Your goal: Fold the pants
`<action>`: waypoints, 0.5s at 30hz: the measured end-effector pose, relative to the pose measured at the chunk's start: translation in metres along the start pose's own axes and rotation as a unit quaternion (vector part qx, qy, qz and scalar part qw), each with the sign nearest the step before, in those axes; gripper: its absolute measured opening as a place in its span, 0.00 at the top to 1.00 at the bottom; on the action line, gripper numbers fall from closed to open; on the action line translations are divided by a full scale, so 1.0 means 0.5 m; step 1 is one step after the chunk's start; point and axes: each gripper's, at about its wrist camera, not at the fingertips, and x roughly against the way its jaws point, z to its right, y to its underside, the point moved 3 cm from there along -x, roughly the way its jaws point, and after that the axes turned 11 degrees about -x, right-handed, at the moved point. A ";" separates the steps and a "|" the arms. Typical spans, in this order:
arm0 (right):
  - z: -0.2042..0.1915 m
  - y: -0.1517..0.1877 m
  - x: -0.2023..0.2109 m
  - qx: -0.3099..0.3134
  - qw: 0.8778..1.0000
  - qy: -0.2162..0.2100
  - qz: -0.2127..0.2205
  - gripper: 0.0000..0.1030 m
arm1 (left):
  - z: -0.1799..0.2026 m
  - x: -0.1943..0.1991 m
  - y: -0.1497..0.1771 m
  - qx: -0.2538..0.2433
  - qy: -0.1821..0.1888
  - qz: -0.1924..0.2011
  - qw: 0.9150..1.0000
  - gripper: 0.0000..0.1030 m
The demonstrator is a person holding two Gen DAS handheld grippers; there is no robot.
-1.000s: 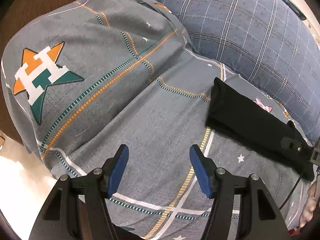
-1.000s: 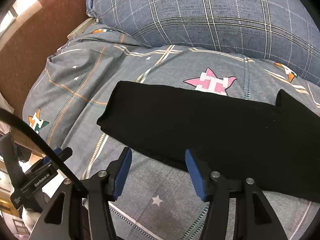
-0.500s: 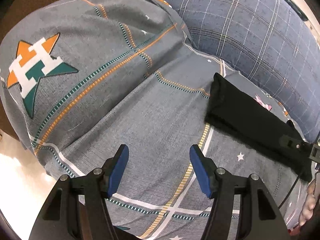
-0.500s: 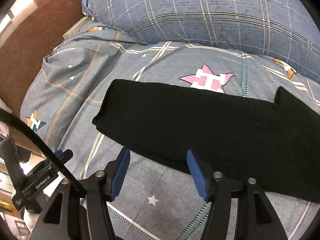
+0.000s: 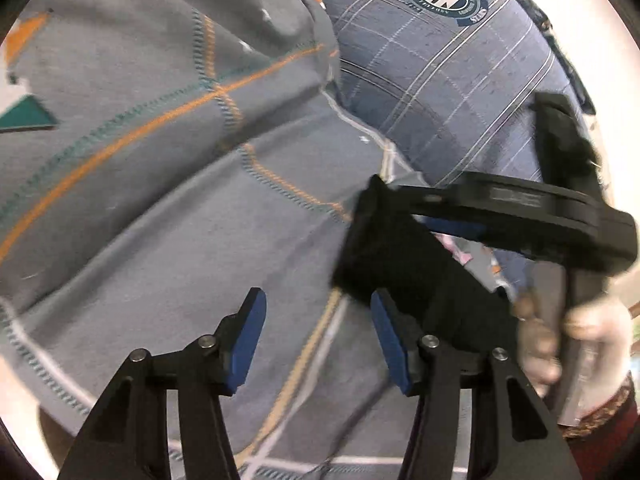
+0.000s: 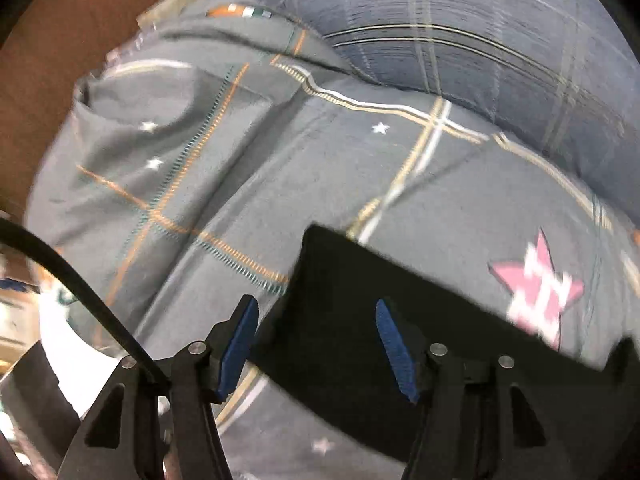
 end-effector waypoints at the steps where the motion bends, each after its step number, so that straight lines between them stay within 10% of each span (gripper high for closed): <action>1: -0.015 -0.011 -0.019 0.015 1.000 0.022 -0.005 0.36 | 0.002 -0.005 -0.002 -0.002 0.000 0.001 1.000 0.48; 9: -0.058 -0.003 -0.106 0.097 0.984 0.143 -0.036 0.36 | -0.022 -0.017 -0.001 0.011 0.004 -0.001 1.000 0.48; 11: -0.069 0.008 -0.100 0.123 0.980 0.156 -0.025 0.66 | -0.030 -0.007 -0.001 0.013 0.004 0.007 1.000 0.48; 15: -0.067 0.015 -0.069 0.129 0.982 0.139 -0.012 0.81 | -0.030 -0.002 -0.006 0.008 0.004 0.013 1.000 0.48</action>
